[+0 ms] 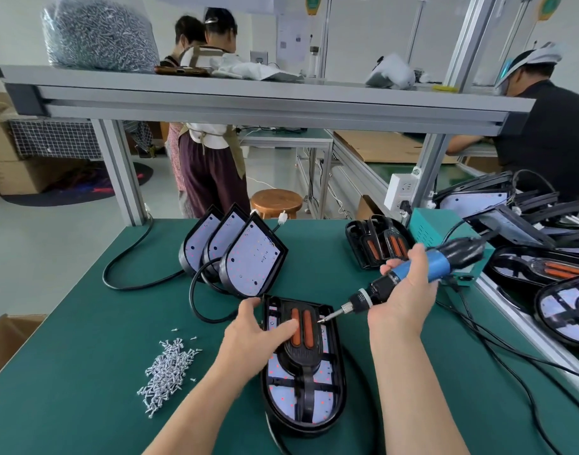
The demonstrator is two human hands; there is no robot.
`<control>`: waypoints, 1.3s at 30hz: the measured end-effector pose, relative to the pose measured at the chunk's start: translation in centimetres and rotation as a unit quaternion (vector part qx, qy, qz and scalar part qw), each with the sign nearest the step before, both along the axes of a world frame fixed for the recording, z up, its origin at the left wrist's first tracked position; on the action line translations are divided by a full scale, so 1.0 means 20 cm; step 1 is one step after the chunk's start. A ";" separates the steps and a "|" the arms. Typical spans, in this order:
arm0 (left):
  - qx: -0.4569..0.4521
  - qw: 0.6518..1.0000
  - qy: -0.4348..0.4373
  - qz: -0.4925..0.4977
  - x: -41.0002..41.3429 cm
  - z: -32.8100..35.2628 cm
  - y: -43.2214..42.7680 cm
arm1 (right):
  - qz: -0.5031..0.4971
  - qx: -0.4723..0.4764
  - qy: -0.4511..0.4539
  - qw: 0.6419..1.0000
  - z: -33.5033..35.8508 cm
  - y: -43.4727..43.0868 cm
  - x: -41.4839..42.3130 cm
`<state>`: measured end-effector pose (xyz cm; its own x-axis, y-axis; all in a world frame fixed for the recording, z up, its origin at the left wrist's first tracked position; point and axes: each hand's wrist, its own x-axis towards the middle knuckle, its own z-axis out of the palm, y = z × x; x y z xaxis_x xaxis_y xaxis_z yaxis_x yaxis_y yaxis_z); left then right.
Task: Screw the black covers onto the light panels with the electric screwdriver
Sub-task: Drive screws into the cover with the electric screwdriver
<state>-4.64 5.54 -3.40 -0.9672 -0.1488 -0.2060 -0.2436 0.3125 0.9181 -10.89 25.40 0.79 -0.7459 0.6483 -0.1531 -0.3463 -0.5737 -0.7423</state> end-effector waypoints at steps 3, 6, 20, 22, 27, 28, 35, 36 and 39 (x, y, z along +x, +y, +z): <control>0.104 0.994 -0.009 -0.024 -0.02 -0.03 -0.02 | -0.030 0.076 0.051 0.995 0.07 0.01 -0.03; 0.133 0.991 0.003 -0.033 -0.03 -0.03 -0.01 | -0.036 0.146 0.083 0.985 0.14 0.00 -0.07; 0.170 0.985 0.026 -0.032 -0.06 -0.08 -0.01 | 0.053 0.269 0.124 0.954 0.06 -0.14 -0.19; 0.171 0.984 0.029 -0.034 -0.06 -0.09 -0.01 | 0.051 0.266 0.125 0.955 0.05 -0.14 -0.20; 0.174 0.983 0.033 -0.040 -0.07 -0.11 -0.02 | 0.053 0.266 0.115 0.956 0.03 -0.15 -0.21; 0.176 0.983 0.034 -0.040 -0.07 -0.12 -0.02 | 0.054 0.268 0.115 0.955 0.03 -0.15 -0.21; 0.178 0.983 0.037 -0.038 -0.08 -0.12 -0.02 | 0.068 0.299 0.130 0.943 0.04 -0.17 -0.20; 0.177 0.983 0.035 -0.036 -0.08 -0.13 -0.03 | 0.069 0.303 0.132 0.941 0.04 -0.17 -0.20; 0.184 0.981 0.033 -0.042 -0.07 -0.13 -0.03 | 0.069 0.312 0.136 0.938 0.04 -0.18 -0.20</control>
